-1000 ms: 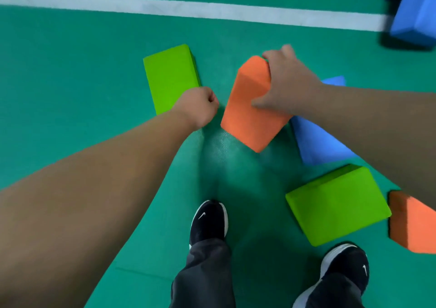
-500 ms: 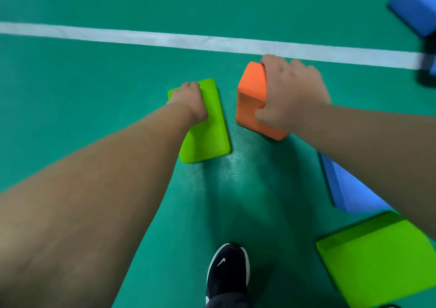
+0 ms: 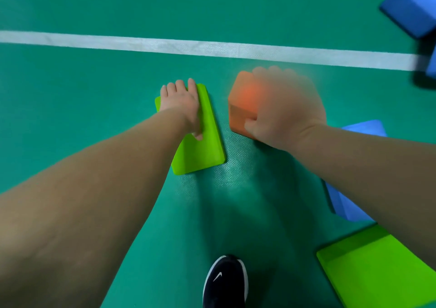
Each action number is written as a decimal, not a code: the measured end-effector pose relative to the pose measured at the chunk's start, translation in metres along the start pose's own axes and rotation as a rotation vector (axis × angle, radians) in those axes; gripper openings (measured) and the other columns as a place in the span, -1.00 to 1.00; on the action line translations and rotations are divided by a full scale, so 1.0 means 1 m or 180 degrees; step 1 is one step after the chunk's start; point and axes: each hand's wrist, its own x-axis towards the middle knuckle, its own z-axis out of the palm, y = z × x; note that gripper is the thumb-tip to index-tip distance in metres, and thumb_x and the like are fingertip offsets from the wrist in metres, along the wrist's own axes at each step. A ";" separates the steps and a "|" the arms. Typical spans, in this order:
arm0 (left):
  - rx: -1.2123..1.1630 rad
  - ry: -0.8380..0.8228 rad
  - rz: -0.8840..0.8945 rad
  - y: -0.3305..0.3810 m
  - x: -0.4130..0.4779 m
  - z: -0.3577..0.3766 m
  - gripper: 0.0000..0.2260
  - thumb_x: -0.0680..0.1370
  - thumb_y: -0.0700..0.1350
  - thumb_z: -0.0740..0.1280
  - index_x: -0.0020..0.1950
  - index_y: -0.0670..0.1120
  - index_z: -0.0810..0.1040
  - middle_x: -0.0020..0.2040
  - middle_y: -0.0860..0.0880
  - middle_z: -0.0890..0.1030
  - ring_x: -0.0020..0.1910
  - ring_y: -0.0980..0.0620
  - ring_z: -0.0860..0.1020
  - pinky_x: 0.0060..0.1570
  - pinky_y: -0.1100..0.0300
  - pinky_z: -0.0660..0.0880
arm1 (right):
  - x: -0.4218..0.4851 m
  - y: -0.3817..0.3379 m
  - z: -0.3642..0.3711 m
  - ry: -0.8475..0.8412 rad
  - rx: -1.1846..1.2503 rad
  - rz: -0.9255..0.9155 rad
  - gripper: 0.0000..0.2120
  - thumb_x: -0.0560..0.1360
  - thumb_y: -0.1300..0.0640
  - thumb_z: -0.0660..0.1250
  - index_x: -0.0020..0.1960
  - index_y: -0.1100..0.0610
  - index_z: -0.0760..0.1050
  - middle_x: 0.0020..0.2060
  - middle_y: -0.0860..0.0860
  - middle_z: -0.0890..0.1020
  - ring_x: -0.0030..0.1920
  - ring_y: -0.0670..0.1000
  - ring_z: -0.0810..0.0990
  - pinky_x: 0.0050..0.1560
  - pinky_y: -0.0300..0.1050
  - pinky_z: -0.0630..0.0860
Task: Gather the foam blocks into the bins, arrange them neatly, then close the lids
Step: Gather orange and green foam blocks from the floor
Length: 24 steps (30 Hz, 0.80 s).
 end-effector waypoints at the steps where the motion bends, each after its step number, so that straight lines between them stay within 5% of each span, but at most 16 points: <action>1: 0.0029 0.0093 0.0012 -0.002 -0.004 -0.003 0.41 0.08 0.35 0.67 0.64 -0.22 -0.04 0.44 -0.24 0.31 0.45 -0.28 0.29 0.50 -0.14 0.24 | 0.000 0.001 0.000 -0.0002 0.0020 -0.0005 -0.28 0.26 -0.27 0.37 0.28 0.11 0.39 0.02 0.10 0.53 -0.02 0.21 0.52 -0.01 0.10 0.42; 4: -0.0033 0.0248 -0.0072 -0.009 -0.019 -0.020 0.34 0.04 0.42 0.64 0.56 -0.24 0.15 0.36 -0.21 0.38 0.36 -0.25 0.36 0.36 -0.12 0.36 | -0.001 0.003 -0.001 -0.0026 0.0006 -0.0009 -0.26 0.25 -0.27 0.42 0.28 0.11 0.38 0.05 0.11 0.53 0.01 0.22 0.52 0.02 0.12 0.44; 9: -0.0390 -0.0394 -0.0118 -0.028 -0.057 -0.052 -0.06 0.06 0.43 0.63 0.24 -0.14 0.59 0.03 -0.18 0.57 0.11 -0.27 0.57 0.17 -0.13 0.58 | -0.013 -0.006 -0.007 -0.0252 -0.0104 -0.0083 -0.19 0.28 -0.25 0.49 0.37 0.10 0.31 0.13 0.09 0.54 0.06 0.21 0.56 0.00 0.10 0.44; 14: -0.0408 -0.0272 -0.0059 -0.021 -0.153 -0.055 0.02 0.14 0.37 0.63 0.43 -0.07 0.37 0.35 -0.23 0.37 0.38 -0.30 0.35 0.27 -0.22 0.45 | -0.047 -0.017 -0.068 -0.1219 0.0220 -0.0048 -0.37 0.32 -0.08 0.50 0.28 0.01 0.30 0.21 0.06 0.55 0.17 0.23 0.58 0.07 0.13 0.47; 20: -0.1011 -0.0128 0.0276 0.012 -0.265 -0.109 -0.19 0.34 0.19 0.57 0.35 -0.16 0.23 0.30 -0.23 0.46 0.26 -0.30 0.54 0.18 -0.21 0.54 | -0.101 0.003 -0.182 -0.1617 0.0200 0.0176 -0.45 0.34 0.02 0.44 0.27 0.03 0.32 0.21 0.07 0.55 0.20 0.25 0.57 0.12 0.17 0.48; 24: -0.0723 -0.0033 0.0837 0.046 -0.322 -0.166 -0.31 0.34 0.23 0.52 0.25 -0.07 0.28 0.22 -0.14 0.54 0.21 -0.24 0.57 0.07 -0.14 0.51 | -0.144 0.030 -0.255 -0.1701 -0.0033 0.0492 -0.32 0.34 -0.13 0.48 0.32 0.02 0.25 0.20 0.08 0.50 0.20 0.24 0.56 0.10 0.21 0.48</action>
